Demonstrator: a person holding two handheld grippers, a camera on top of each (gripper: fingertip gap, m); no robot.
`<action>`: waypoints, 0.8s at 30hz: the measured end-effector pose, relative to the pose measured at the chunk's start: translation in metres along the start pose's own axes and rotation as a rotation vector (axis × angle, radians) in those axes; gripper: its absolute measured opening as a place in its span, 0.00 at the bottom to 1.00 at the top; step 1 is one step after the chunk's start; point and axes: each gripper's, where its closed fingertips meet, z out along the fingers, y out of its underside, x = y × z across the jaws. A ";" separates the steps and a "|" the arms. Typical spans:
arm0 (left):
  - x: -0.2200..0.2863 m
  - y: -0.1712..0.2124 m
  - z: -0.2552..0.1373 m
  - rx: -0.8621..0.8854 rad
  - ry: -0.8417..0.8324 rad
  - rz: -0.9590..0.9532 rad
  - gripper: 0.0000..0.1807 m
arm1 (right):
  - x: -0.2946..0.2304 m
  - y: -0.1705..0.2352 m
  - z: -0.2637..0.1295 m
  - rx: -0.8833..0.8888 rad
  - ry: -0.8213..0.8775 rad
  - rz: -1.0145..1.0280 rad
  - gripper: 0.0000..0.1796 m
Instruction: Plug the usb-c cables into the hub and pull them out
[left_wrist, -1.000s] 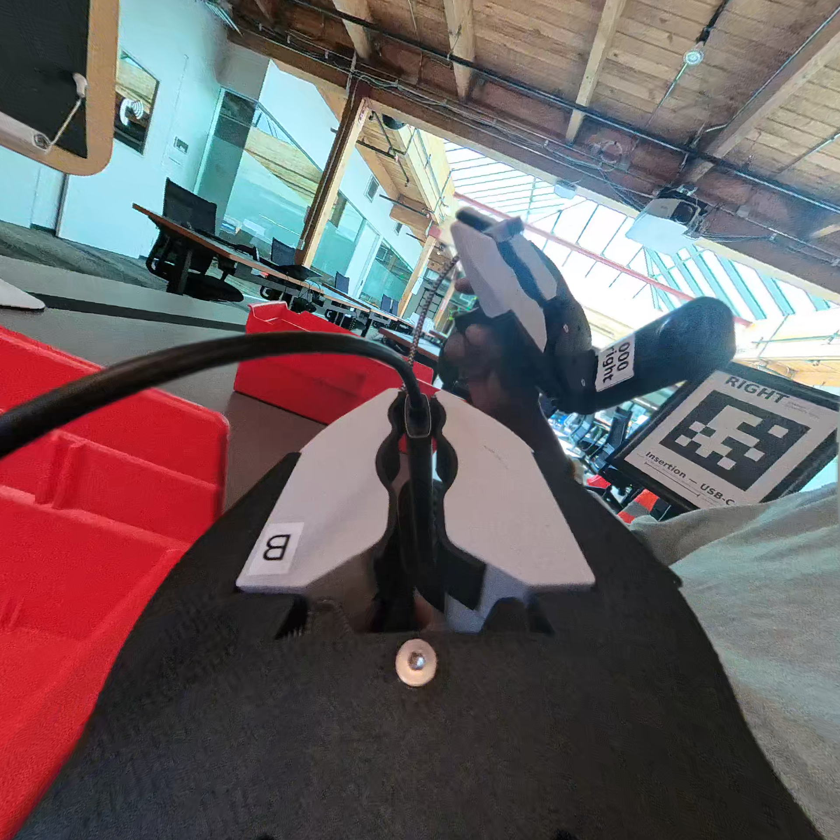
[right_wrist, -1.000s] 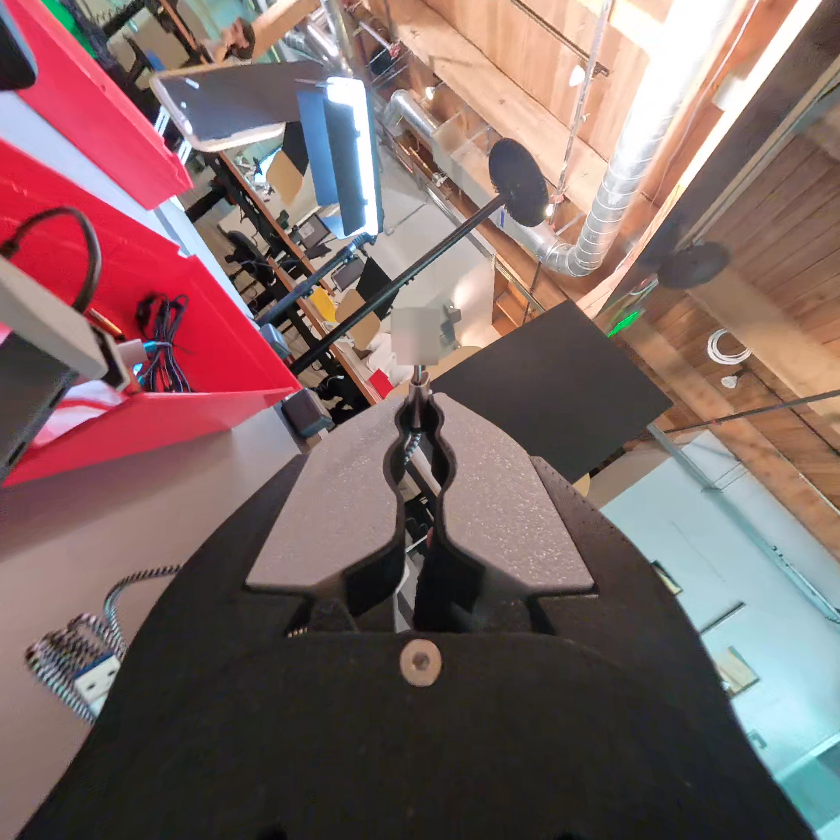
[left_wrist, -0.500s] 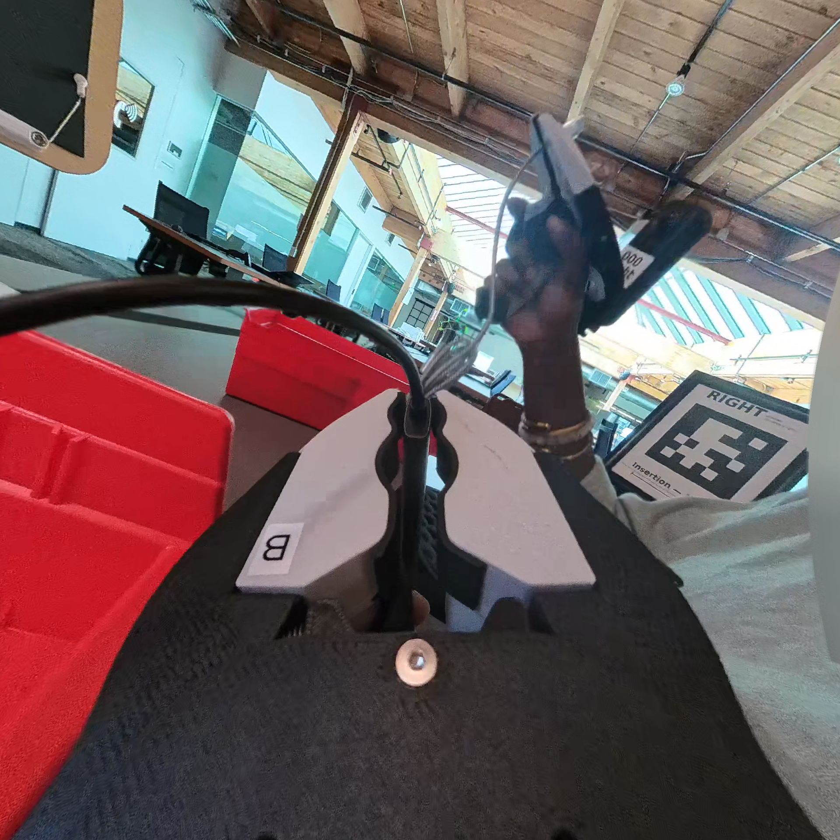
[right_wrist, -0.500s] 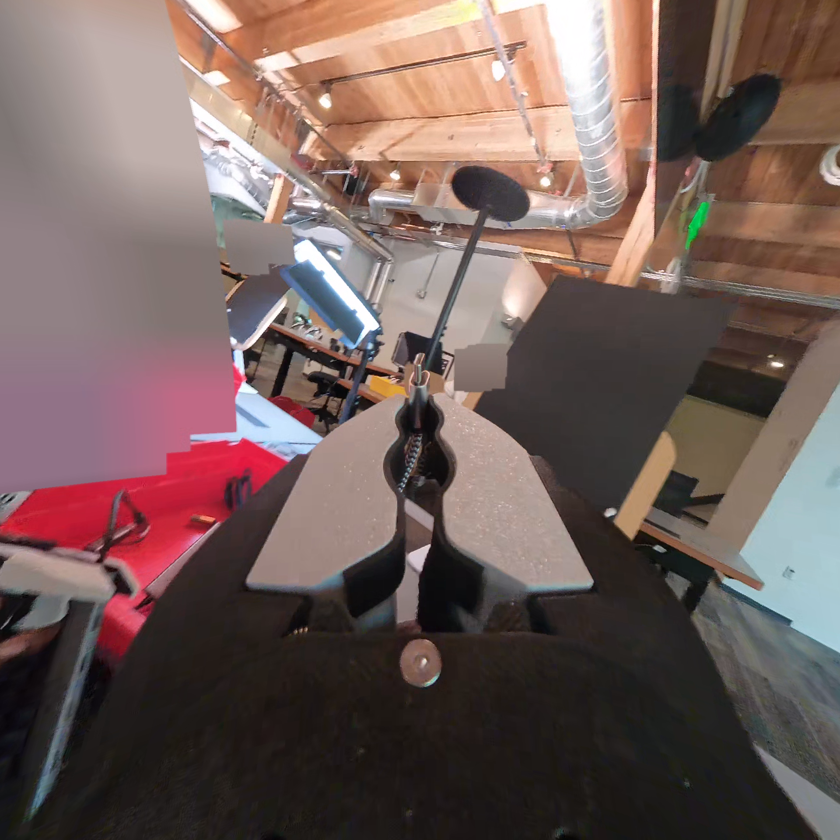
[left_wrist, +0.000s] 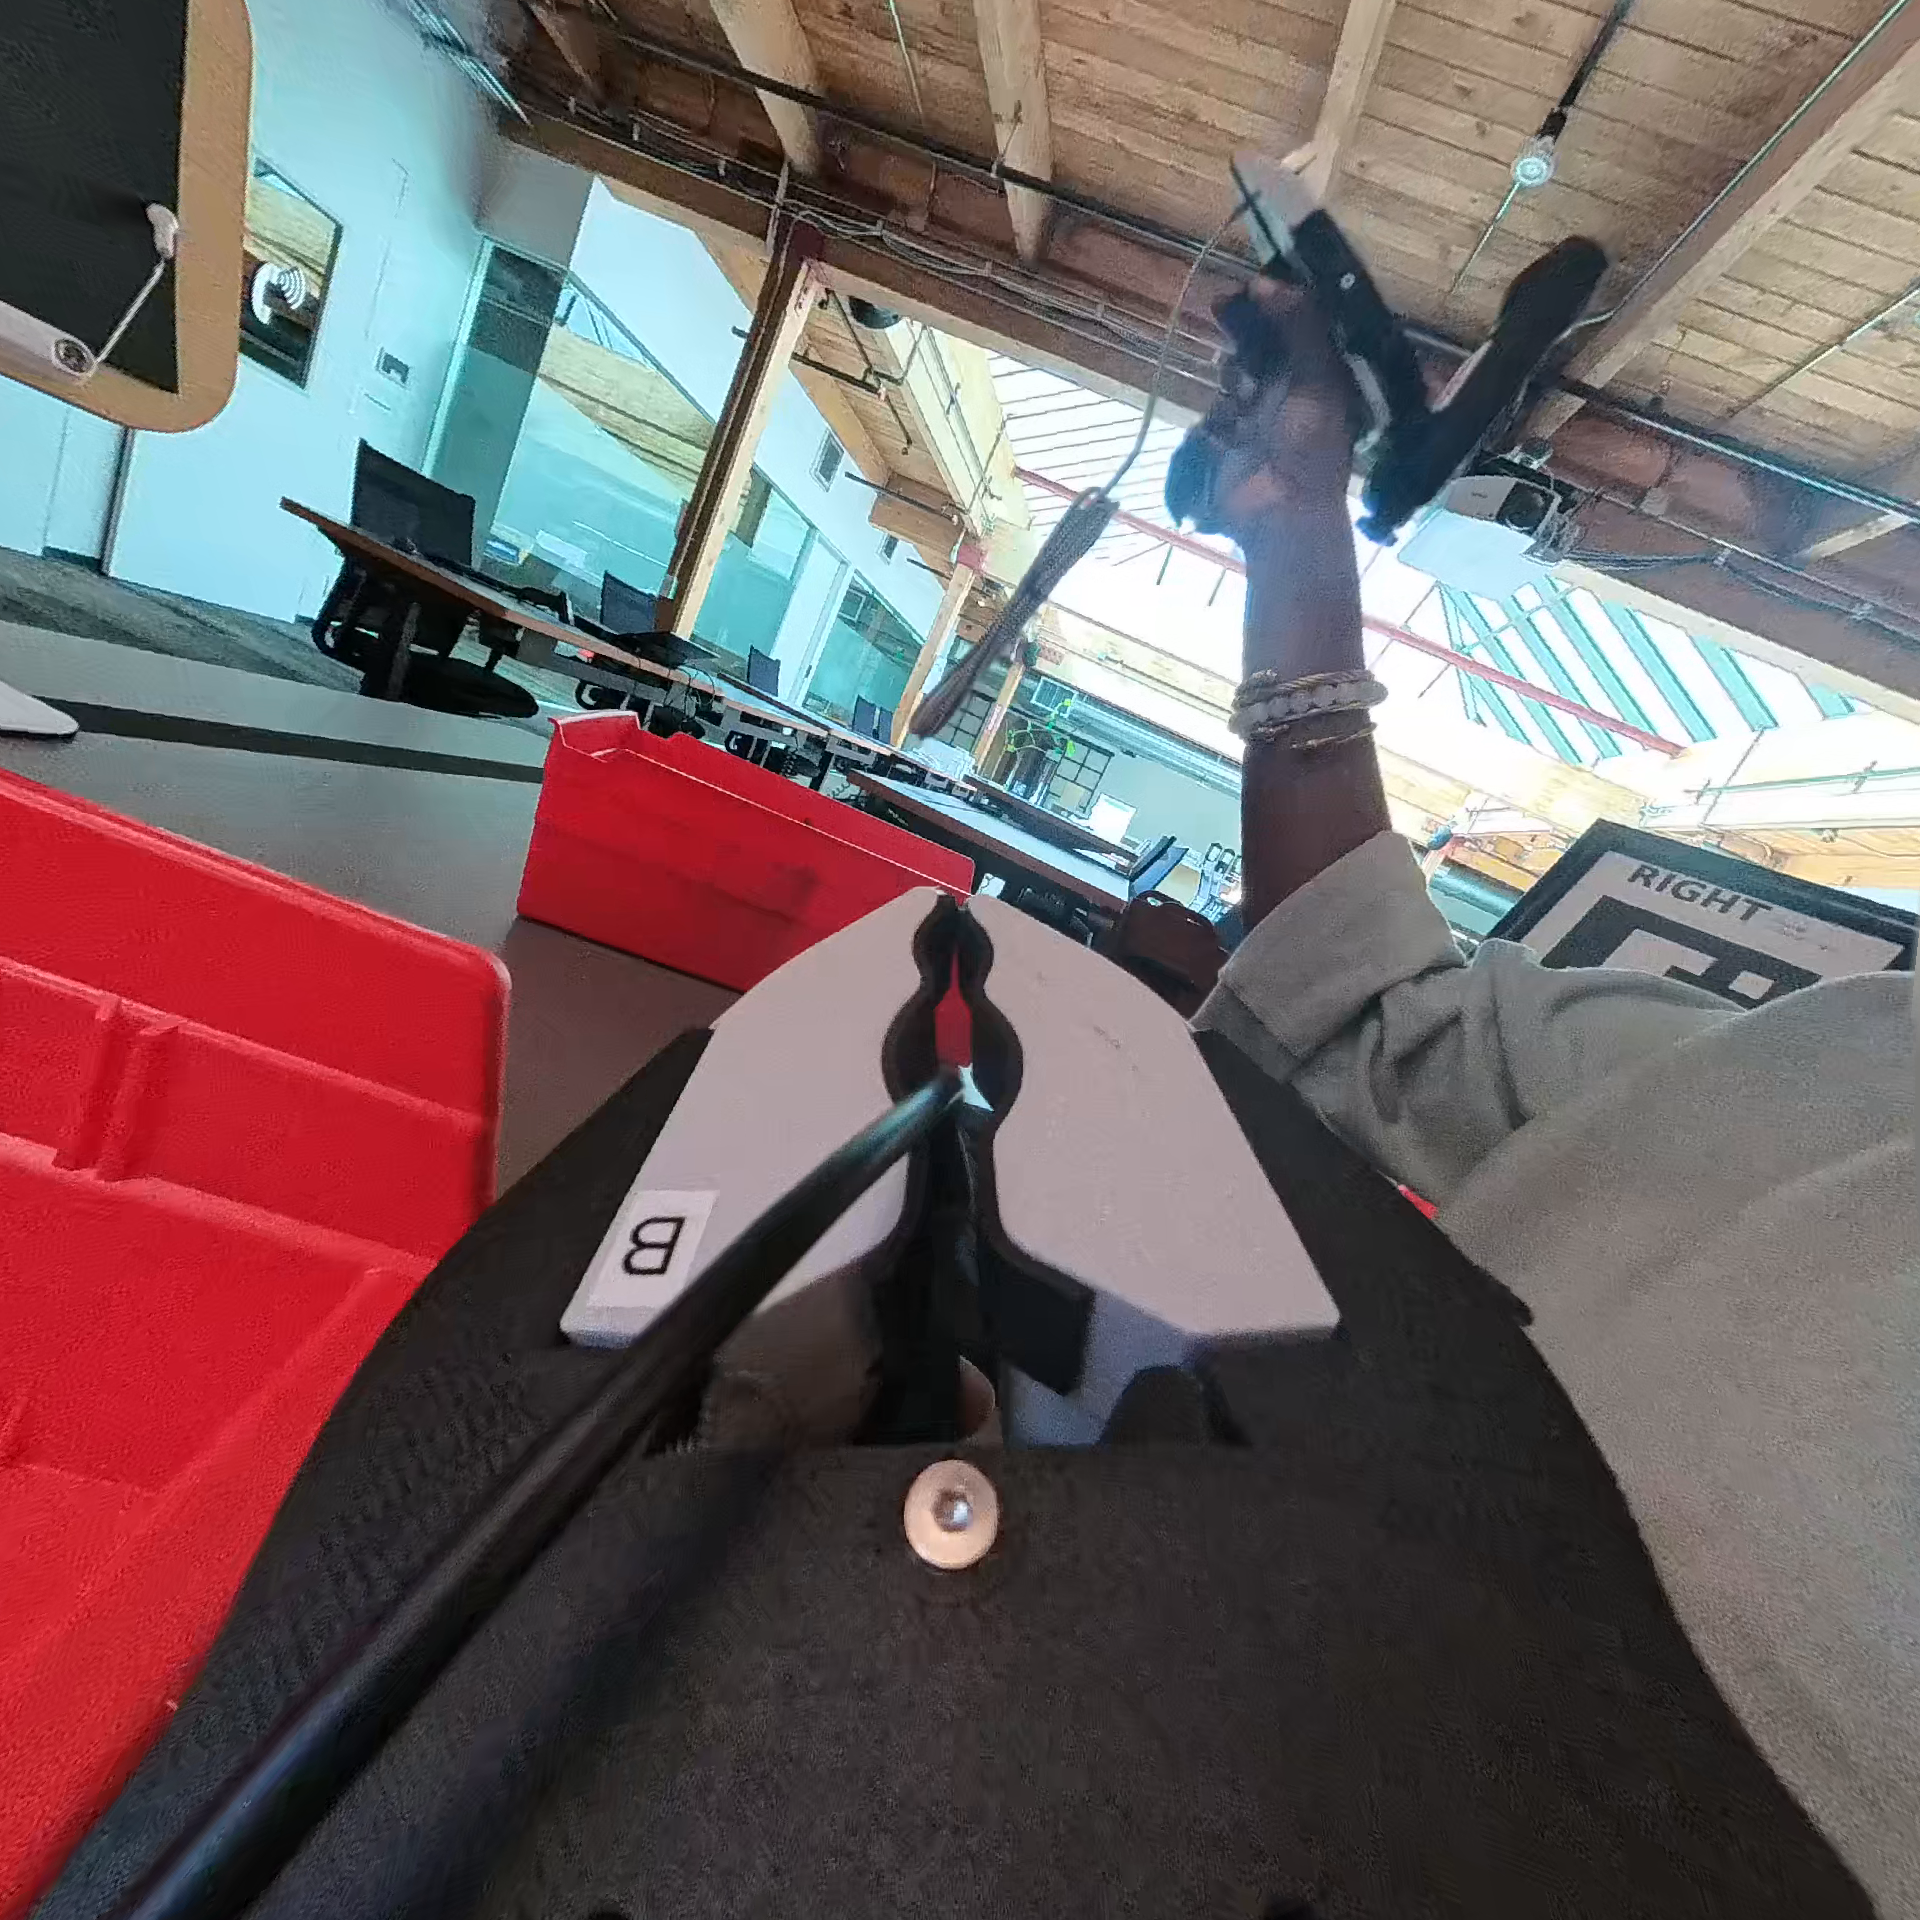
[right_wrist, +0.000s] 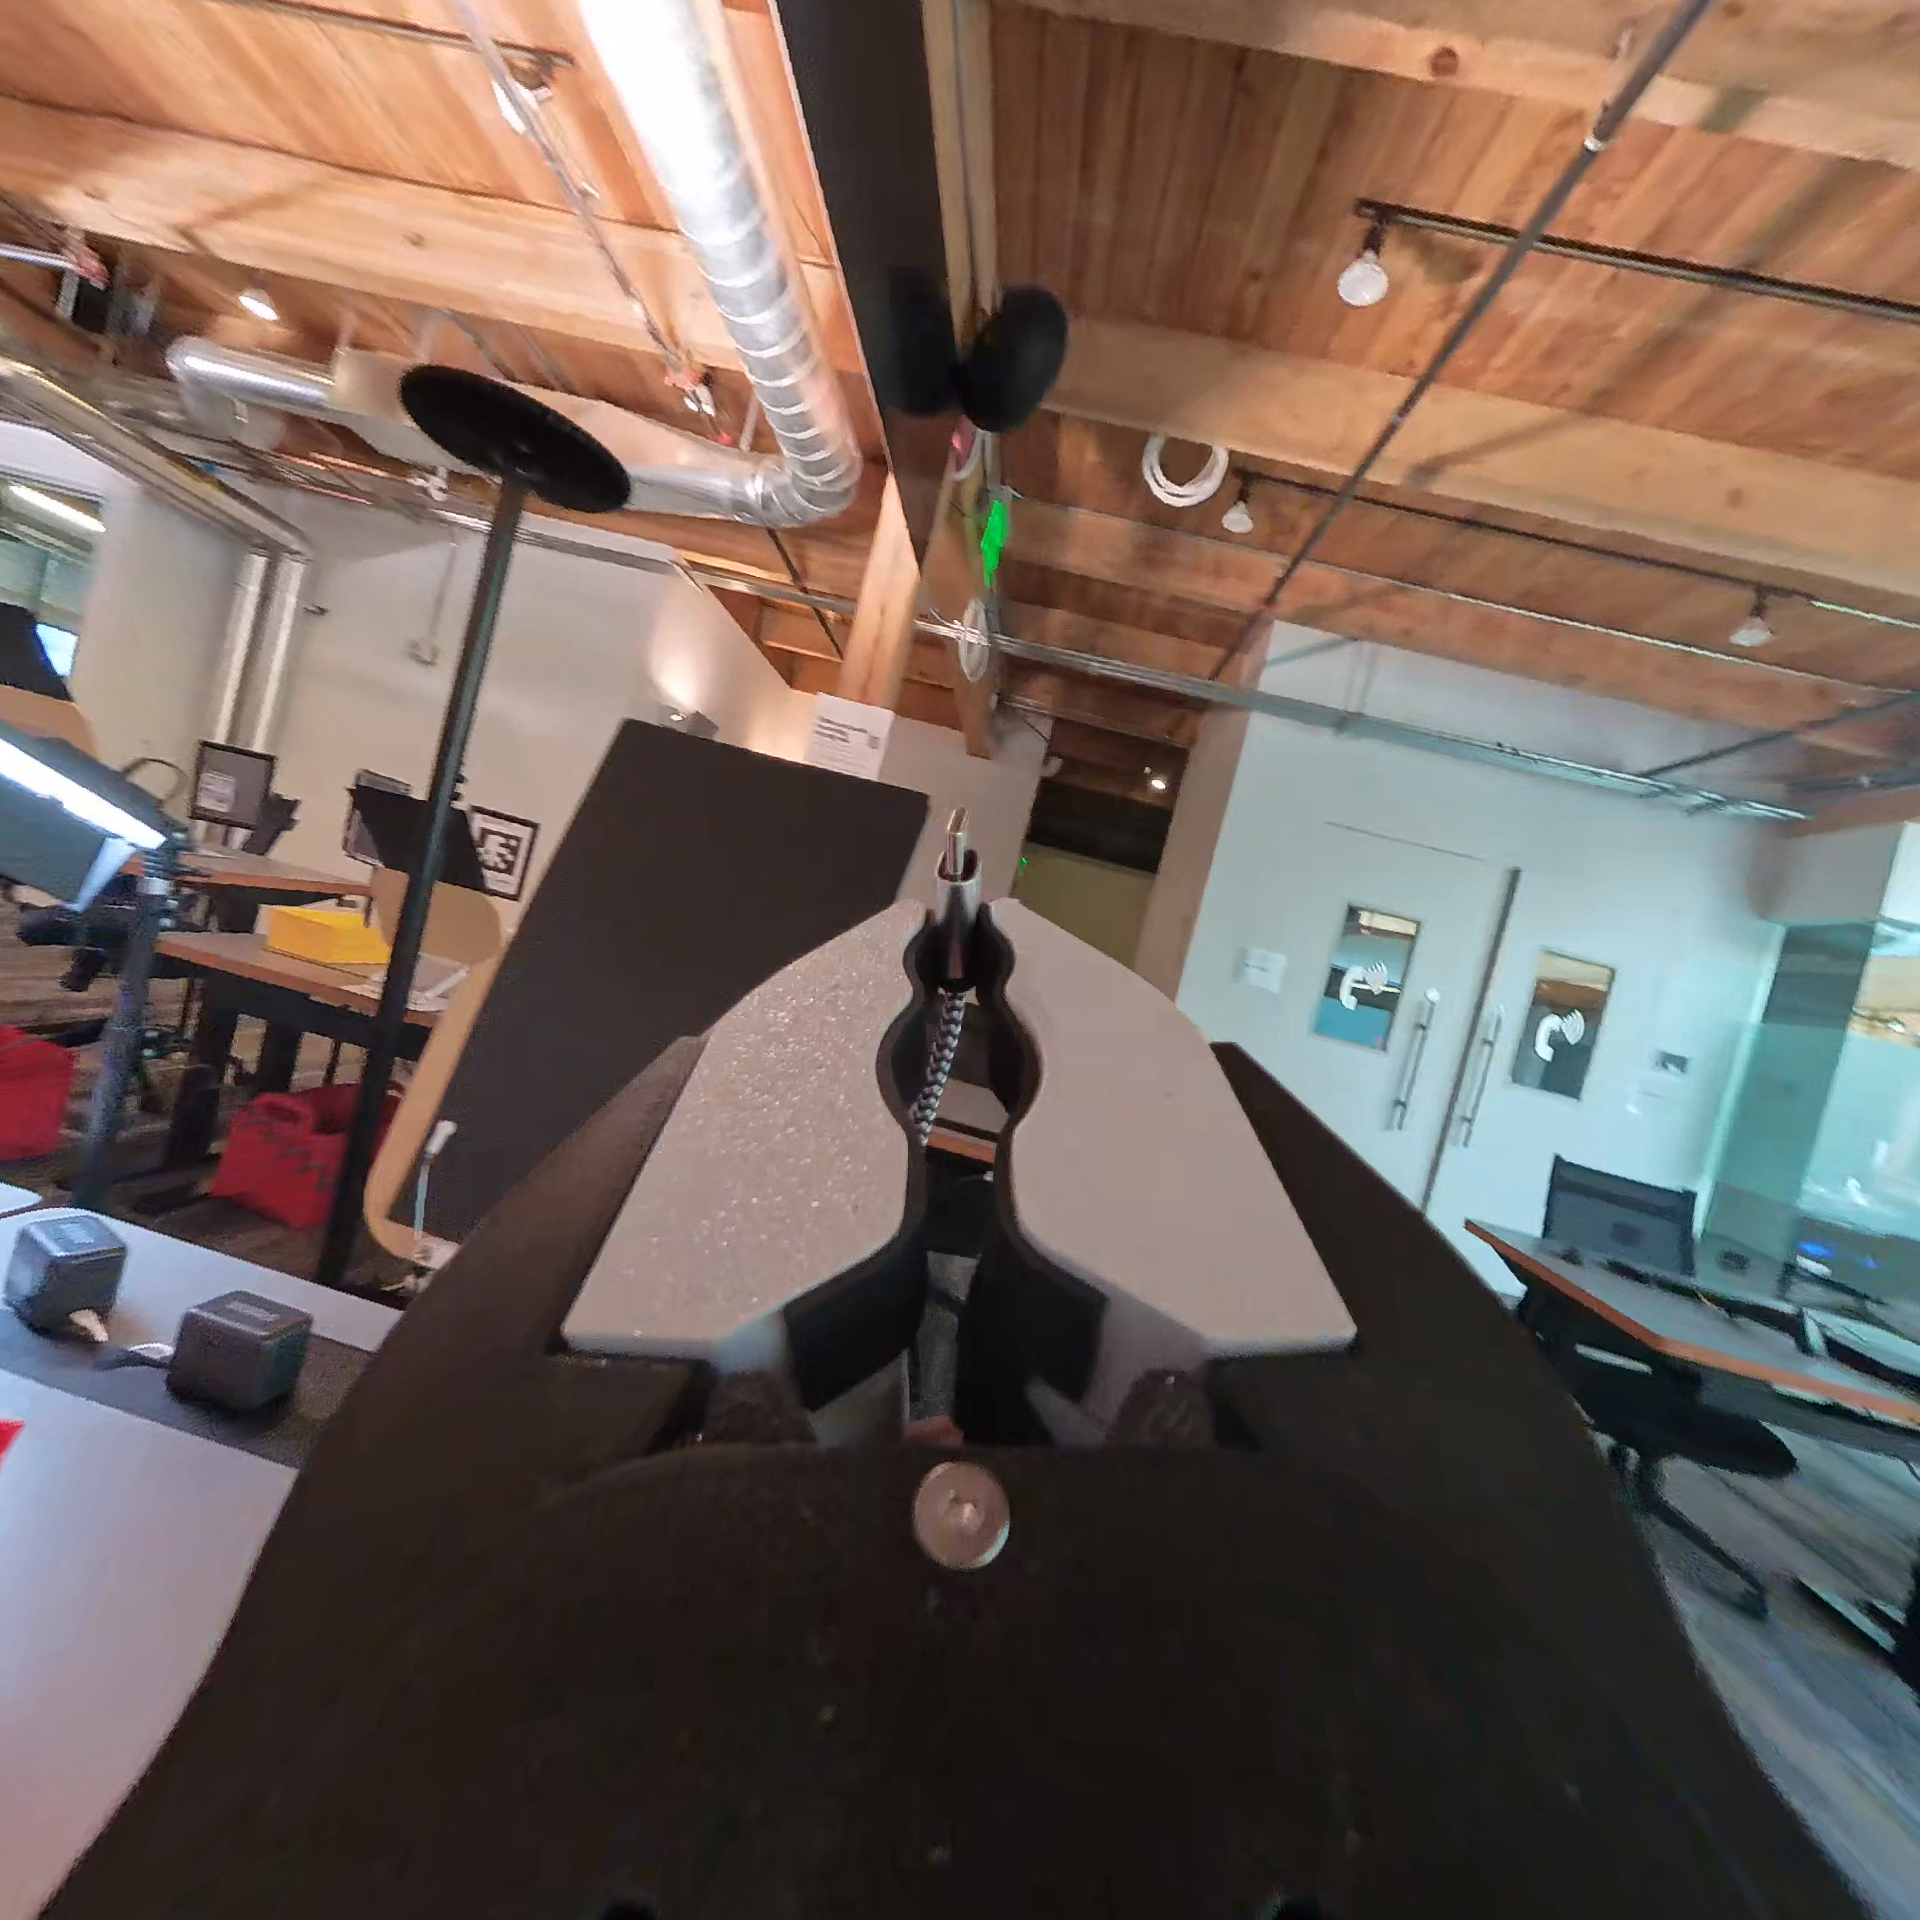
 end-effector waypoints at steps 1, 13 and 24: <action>0.000 0.000 0.000 0.001 0.001 0.001 0.00 | 0.009 0.006 -0.001 -0.016 0.016 0.000 0.03; 0.002 0.003 0.002 -0.017 0.007 0.010 0.00 | 0.044 0.164 -0.064 -0.327 -0.001 0.205 0.03; 0.002 0.003 0.002 -0.021 0.004 0.019 0.00 | -0.004 0.312 -0.145 -0.851 -0.092 0.331 0.03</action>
